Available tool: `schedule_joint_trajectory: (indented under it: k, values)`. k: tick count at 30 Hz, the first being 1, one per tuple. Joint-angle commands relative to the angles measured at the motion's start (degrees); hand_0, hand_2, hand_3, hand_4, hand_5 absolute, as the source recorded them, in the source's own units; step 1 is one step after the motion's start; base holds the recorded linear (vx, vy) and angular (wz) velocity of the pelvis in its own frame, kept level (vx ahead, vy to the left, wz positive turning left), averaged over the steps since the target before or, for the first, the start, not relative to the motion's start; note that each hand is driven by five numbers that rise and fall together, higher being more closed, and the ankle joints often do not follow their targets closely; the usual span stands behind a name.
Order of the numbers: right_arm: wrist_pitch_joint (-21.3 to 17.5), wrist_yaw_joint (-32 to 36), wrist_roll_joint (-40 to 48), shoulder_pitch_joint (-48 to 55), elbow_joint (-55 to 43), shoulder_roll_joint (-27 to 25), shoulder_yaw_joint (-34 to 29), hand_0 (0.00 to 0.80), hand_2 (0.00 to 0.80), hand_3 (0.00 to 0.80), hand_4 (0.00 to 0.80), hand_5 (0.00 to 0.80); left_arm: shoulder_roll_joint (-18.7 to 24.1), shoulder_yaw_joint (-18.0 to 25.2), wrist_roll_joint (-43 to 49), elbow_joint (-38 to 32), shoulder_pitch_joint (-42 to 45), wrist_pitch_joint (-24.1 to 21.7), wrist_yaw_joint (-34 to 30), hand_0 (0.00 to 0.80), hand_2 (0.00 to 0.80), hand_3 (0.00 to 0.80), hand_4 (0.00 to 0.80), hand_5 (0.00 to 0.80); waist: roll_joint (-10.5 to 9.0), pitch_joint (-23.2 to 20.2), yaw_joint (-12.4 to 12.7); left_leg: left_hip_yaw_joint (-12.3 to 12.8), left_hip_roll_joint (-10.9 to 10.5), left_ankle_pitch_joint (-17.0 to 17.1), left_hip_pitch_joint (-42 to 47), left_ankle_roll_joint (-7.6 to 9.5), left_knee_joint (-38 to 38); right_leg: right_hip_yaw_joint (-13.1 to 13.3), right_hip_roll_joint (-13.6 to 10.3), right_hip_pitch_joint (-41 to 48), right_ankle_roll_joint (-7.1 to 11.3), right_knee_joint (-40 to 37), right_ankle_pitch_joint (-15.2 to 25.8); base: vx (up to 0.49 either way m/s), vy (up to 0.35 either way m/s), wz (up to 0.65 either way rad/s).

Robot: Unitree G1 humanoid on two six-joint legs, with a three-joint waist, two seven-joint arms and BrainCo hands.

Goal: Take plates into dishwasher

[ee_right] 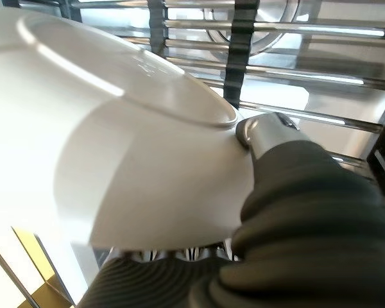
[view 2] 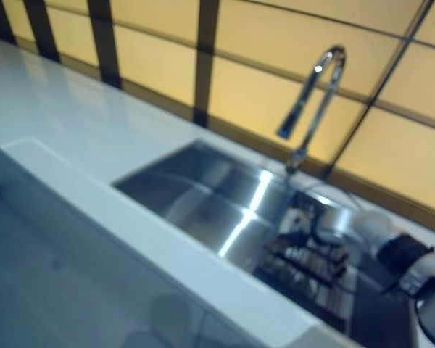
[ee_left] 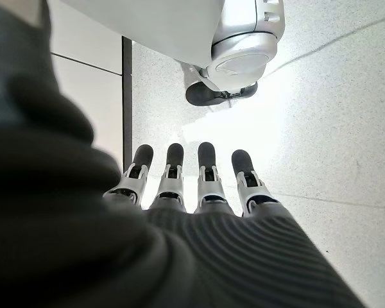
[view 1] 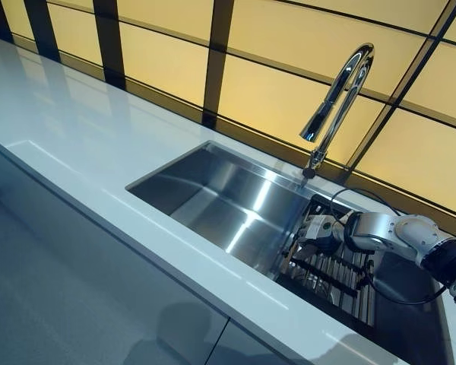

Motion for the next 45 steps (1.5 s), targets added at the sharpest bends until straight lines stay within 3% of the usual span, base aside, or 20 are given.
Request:
schedule_joint_trajectory:
  k: [1, 6, 10, 13, 17, 20, 26, 29, 36, 38, 41, 43, 45]
  values:
    - [2.13, -0.25, -0.39, -1.00, 0.07, -5.16, -2.60, 0.800, 0.800, 0.800, 0.800, 0.800, 1.11, -0.76, 3.06, 0.12, -0.13, -1.48, -0.15, 0.000, 0.000, 0.000, 0.000, 0.000, -1.10, -2.55, 0.61, 3.45, 1.11, 3.42, -2.50, 0.27, -2.83, -0.15, -0.39, 6.91, 4.61, 0.30, -6.44, 0.034, 0.039, 0.00]
    - [-0.66, -3.70, -7.17, -1.30, 0.93, -8.19, -3.52, 0.800, 0.800, 0.800, 0.800, 0.800, 0.82, -0.72, 3.33, 0.36, 0.66, -1.24, -0.33, 0.000, 0.000, 0.000, 0.000, 0.000, -1.49, -3.52, -0.23, 3.85, 0.81, 2.84, -1.46, 0.57, -2.83, 0.60, -0.75, 7.40, 4.91, 0.35, -6.33, 0.035, 0.062, -0.01]
    - [-5.02, -11.91, -21.31, -2.36, 1.59, -11.36, -4.01, 0.800, 0.800, 0.800, 0.800, 0.800, 0.25, -0.83, 3.23, 0.92, 1.25, -1.22, 0.19, 0.000, 0.000, 0.000, 0.000, 0.000, -2.01, -4.62, -1.40, 4.33, 0.23, 2.12, -0.46, 0.98, -2.83, 1.84, -1.17, 7.92, 5.54, 0.20, -6.04, 0.034, 0.101, -0.12]
    - [-6.58, -15.77, -27.10, -3.07, 1.99, -13.72, -4.33, 0.800, 0.800, 0.800, 0.800, 0.800, 0.02, -0.90, 2.74, 1.17, 1.36, -1.03, 0.39, 0.000, 0.000, 0.000, 0.000, 0.000, -2.32, -5.48, -2.37, 4.84, -0.19, 1.66, 0.04, 1.30, -2.83, 2.67, -1.60, 8.08, 6.02, 0.12, -5.75, 0.025, 0.117, -0.10]
    - [-4.86, -19.25, -30.20, -4.52, 2.66, -16.29, -4.17, 0.800, 0.800, 0.800, 0.800, 0.800, -0.43, -0.98, 1.90, 1.62, 1.02, -0.66, 0.60, 0.000, 0.000, 0.000, 0.000, 0.000, -2.59, -6.21, -3.54, 5.40, -0.81, 1.07, 0.56, 1.68, -2.83, 3.58, -2.24, 7.99, 6.75, 0.11, -5.16, 0.013, 0.137, -0.18]
    - [-1.11, -21.34, -29.25, -6.35, 3.35, -18.44, -3.93, 0.800, 0.800, 0.800, 0.800, 0.800, -0.57, -0.85, 1.24, 2.74, 1.02, -0.97, 0.85, 0.000, 0.000, 0.000, 0.000, 0.000, -2.81, -6.68, -4.57, 6.07, -1.42, 0.31, 1.18, 2.35, -2.83, 4.68, -3.00, 7.60, 7.46, 0.48, -4.59, -0.009, 0.150, -0.18]
    - [11.81, -22.66, -14.33, -8.63, 3.43, -20.81, -7.18, 0.800, 0.800, 0.800, 0.800, 0.800, -1.08, 0.00, -0.65, 5.94, 0.63, -1.90, 1.34, 0.000, 0.000, 0.000, 0.000, 0.000, -2.14, -6.94, -7.21, 7.97, -2.61, -1.12, 2.98, 4.38, -2.83, 8.18, -4.84, 5.51, 9.13, 3.49, -3.53, -0.021, 0.173, -0.29]
    - [17.75, -26.07, -4.38, -6.14, 2.74, -21.87, -14.52, 0.800, 0.800, 0.800, 0.800, 0.800, -1.43, 0.10, -0.63, 6.54, -0.10, -1.59, 1.03, 0.000, 0.000, 0.000, 0.000, 0.000, -0.74, -6.59, -9.06, 8.86, -3.39, -1.86, 3.29, 5.58, -1.94, 10.78, -6.06, 3.25, 10.46, 5.86, -2.35, -0.051, 0.226, -0.45]
    - [22.18, -30.72, 10.53, -1.14, 2.17, -24.25, -23.44, 0.800, 0.800, 0.800, 0.800, 0.800, -0.14, -1.63, 2.60, 8.03, -0.38, -1.26, -0.55, 0.000, 0.000, 0.000, 0.000, 0.000, 0.38, -6.51, -11.69, 9.86, -4.04, -2.58, 3.39, 5.51, -1.30, 14.28, -5.95, -0.76, 12.78, 4.56, 2.74, -0.015, 0.110, -0.38]
    - [22.57, -33.51, 12.99, 0.72, 2.43, -24.79, -25.41, 0.800, 0.800, 0.800, 0.800, 0.800, 0.46, -2.15, 3.40, 8.68, -0.63, -1.12, -0.49, 0.000, 0.000, 0.000, 0.000, 0.000, 0.20, -6.51, -12.70, 11.30, -4.21, -3.29, 3.71, 5.55, -1.34, 13.75, -5.02, -2.98, 13.34, 3.45, 4.40, -0.047, 0.078, -0.76]
    - [24.04, -35.78, 21.35, 1.80, 0.19, -24.31, -28.07, 0.800, 0.800, 0.800, 0.800, 0.800, 0.73, -2.44, 2.61, 9.65, -1.05, -0.91, 0.33, 0.000, 0.000, 0.000, 0.000, 0.000, 0.41, -6.23, -13.30, 13.98, -4.16, -3.78, 4.29, 5.74, -1.19, 10.49, -4.97, -4.71, 13.18, 4.13, 4.89, -0.072, 0.056, -0.86]
    - [25.96, -35.23, 28.26, 1.74, -1.55, -22.76, -30.46, 0.800, 0.800, 0.800, 0.800, 0.800, 0.62, -1.80, 1.97, 10.04, -1.71, -0.75, 0.36, 0.000, 0.000, 0.000, 0.000, 0.000, 1.24, -6.57, -13.09, 17.20, -3.56, -3.99, 4.48, 6.21, -1.32, 7.27, -6.70, -4.22, 12.44, 7.33, 4.10, -0.119, 0.032, -0.74]
    - [26.29, -35.49, 32.95, 2.43, -1.91, -22.23, -32.10, 0.800, 0.800, 0.800, 0.800, 0.800, 0.62, -1.80, 1.87, 10.06, -2.07, -0.92, 0.11, 0.000, 0.000, 0.000, 0.000, 0.000, 1.83, -6.77, -12.90, 18.68, -2.87, -4.12, 4.53, 6.38, -1.45, 6.21, -7.52, -2.91, 12.05, 8.78, 3.12, -0.122, -0.014, -0.76]
